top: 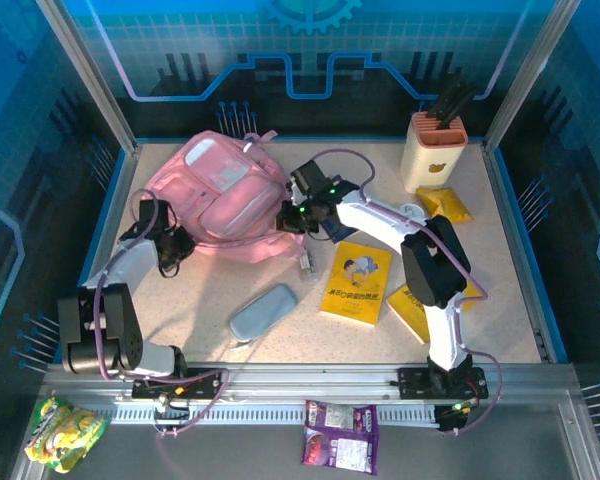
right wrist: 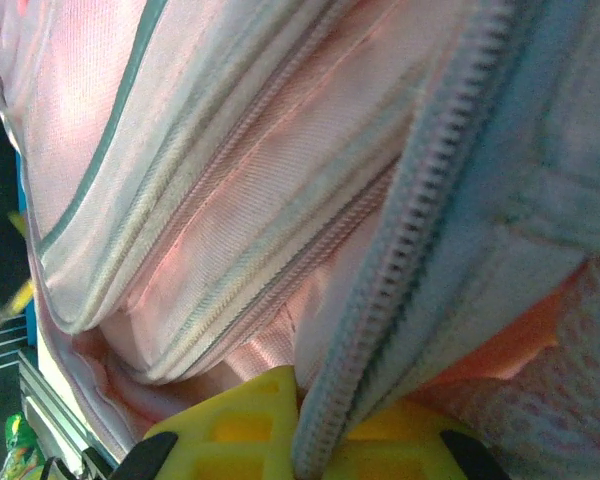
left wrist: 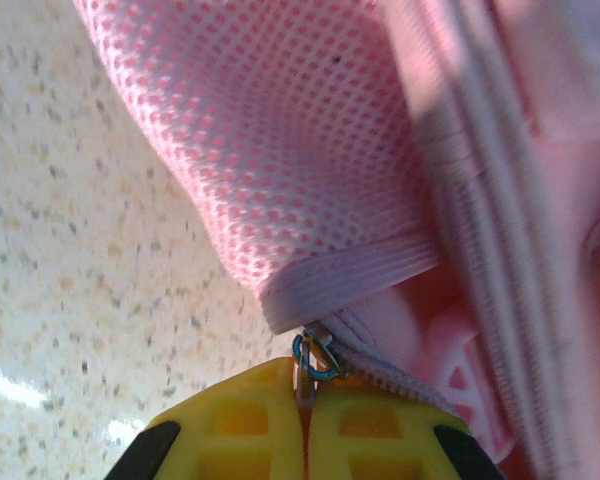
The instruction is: Pack the student bag
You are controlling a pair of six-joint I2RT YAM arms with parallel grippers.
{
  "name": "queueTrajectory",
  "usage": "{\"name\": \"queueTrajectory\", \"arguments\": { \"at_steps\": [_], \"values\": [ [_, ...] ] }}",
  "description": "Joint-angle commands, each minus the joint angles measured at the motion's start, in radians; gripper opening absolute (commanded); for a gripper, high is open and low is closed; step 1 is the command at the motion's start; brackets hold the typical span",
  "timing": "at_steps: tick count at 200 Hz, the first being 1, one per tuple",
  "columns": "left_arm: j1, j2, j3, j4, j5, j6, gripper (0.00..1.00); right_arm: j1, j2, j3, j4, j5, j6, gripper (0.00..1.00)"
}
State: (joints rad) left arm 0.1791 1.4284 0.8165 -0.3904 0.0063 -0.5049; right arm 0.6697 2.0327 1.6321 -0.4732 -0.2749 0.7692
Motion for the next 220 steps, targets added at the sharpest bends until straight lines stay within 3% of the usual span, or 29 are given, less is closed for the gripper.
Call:
{"name": "queueTrajectory", "arguments": {
  "at_steps": [1,37,46,58,66,85,112,125,147,178,220],
  "values": [
    [0.038,0.064,0.107,0.047,-0.06,0.046,0.0,0.075,-0.031,-0.005,0.068,0.013,0.04,0.02],
    [0.063,0.159,0.214,-0.001,-0.099,0.09,0.0,0.166,0.009,0.032,0.058,0.045,0.042,0.16],
    [0.065,0.164,0.225,-0.017,-0.105,0.095,0.0,0.178,-0.016,0.003,0.082,0.076,0.037,0.26],
    [0.065,0.151,0.216,-0.025,-0.11,0.088,0.09,0.185,-0.063,-0.03,0.088,0.117,0.018,0.37],
    [0.064,0.134,0.204,-0.028,-0.093,0.088,0.24,0.182,-0.094,-0.047,0.081,0.135,0.005,0.41],
    [0.063,0.074,0.182,-0.054,-0.055,0.079,0.42,0.17,-0.183,-0.119,0.086,0.129,-0.041,0.52],
    [0.054,-0.055,0.148,-0.108,0.001,0.039,0.48,0.154,-0.353,-0.263,0.047,0.176,-0.135,0.6],
    [0.029,-0.134,0.11,-0.092,0.091,0.014,0.48,0.121,-0.442,-0.351,0.032,0.176,-0.163,0.64],
    [-0.101,-0.256,0.042,-0.062,0.146,-0.063,0.51,0.025,-0.578,-0.492,-0.023,0.159,-0.185,0.67],
    [-0.372,-0.344,-0.032,-0.012,0.138,-0.199,0.52,-0.099,-0.698,-0.615,-0.178,0.151,-0.246,0.69],
    [-0.773,-0.278,-0.08,0.166,0.046,-0.359,0.55,-0.215,-0.817,-0.828,-0.201,0.091,-0.235,0.7]
  ]
}}
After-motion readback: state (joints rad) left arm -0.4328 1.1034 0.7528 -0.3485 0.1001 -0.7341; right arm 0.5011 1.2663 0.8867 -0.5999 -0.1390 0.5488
